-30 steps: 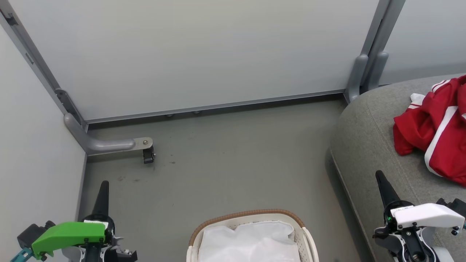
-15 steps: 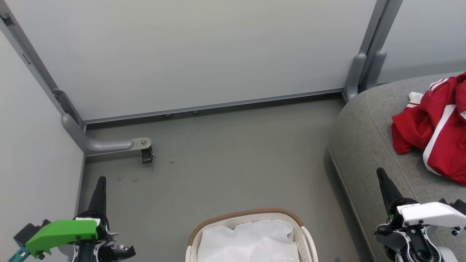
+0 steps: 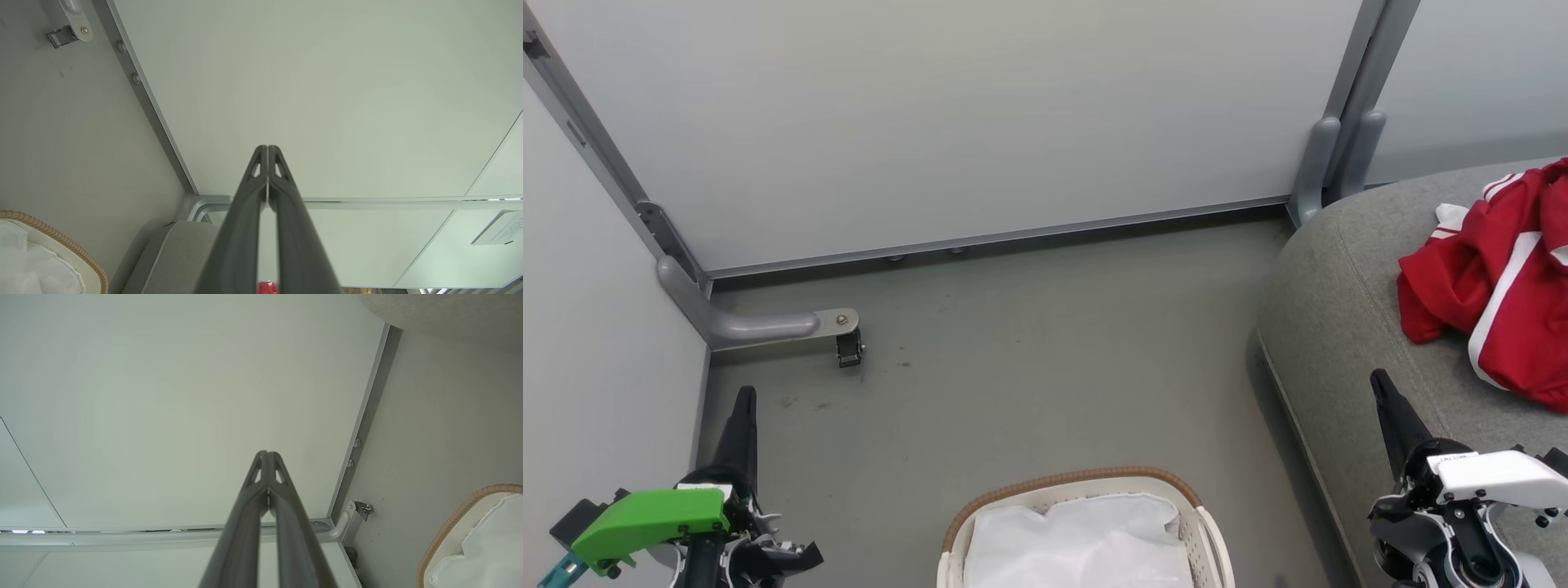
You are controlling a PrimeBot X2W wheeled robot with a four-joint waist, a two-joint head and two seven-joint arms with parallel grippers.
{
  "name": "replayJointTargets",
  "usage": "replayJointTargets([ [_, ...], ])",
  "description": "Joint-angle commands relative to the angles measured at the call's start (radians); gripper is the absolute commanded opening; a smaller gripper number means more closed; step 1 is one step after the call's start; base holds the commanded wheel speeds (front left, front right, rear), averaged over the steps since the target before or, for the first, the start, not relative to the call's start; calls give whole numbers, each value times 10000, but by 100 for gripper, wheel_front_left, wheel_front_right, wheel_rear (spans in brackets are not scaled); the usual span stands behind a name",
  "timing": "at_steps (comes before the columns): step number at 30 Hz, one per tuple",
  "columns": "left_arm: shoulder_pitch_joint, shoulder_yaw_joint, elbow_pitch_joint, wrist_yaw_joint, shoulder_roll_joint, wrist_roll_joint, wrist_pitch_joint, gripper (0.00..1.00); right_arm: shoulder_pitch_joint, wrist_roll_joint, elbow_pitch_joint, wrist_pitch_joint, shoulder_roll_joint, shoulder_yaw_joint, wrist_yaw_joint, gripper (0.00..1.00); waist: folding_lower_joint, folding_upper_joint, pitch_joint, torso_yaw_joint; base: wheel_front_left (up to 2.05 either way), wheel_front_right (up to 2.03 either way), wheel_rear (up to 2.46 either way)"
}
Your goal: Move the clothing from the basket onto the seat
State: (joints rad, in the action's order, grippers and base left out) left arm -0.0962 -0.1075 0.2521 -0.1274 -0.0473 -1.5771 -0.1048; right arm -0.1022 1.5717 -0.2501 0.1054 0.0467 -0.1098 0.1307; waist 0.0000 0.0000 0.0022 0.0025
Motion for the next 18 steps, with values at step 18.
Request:
replayJointTargets([
  [18, -178, -91, -86, -52, -53, -374, -126, 0, -101, 429, 84, 121, 63, -60, 0, 0, 0, 0, 9, -25, 0, 0, 0],
])
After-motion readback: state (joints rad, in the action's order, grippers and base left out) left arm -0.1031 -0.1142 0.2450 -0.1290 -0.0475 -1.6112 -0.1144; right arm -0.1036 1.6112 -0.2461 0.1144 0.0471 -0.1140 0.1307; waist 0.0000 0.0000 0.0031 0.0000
